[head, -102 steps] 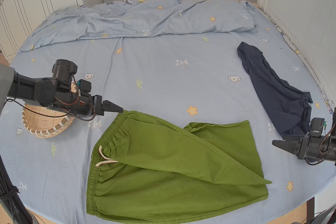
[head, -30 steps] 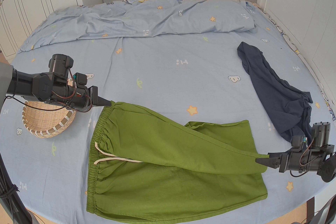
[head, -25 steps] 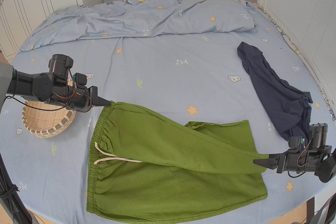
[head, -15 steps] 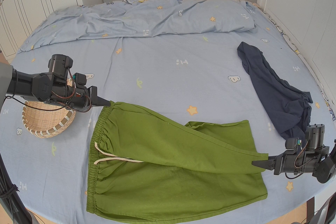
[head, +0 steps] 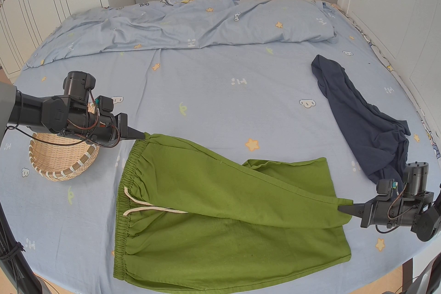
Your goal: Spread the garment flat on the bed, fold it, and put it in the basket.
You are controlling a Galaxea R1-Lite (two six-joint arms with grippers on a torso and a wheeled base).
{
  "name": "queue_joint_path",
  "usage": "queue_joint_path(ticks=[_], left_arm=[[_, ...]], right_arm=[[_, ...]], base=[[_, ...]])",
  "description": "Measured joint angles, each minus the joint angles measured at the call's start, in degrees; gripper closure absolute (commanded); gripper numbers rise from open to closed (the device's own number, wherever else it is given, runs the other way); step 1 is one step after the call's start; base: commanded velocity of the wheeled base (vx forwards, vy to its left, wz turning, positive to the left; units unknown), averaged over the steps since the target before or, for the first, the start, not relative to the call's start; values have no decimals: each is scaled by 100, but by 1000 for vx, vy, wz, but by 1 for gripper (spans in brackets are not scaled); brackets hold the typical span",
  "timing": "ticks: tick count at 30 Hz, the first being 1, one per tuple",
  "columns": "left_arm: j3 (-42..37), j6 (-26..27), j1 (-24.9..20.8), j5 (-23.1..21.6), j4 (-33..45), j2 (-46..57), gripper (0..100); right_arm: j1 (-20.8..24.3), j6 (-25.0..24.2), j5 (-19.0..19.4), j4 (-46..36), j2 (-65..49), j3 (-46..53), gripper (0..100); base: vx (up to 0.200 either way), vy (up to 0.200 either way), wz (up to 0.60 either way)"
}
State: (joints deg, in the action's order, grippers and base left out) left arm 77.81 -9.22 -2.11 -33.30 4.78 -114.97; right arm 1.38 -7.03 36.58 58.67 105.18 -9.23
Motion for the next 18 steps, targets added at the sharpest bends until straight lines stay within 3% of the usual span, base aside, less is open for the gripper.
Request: queue_joint_path(ticks=[5,10,18], left_arm=[[-50,0,10,-2,0,23,100],[-119,2,13,-2,-2,78,100],[-240,-4,35,-6,0,229,100]], right_arm=[[165,-123,-256,-82,-386,118,100],[777,-407,-728,-605,-1276,174,100],[1585,-634,-1240,-2901,-2743,-510,100]], base=[[0,0,0],[0,0,0],[0,0,0]])
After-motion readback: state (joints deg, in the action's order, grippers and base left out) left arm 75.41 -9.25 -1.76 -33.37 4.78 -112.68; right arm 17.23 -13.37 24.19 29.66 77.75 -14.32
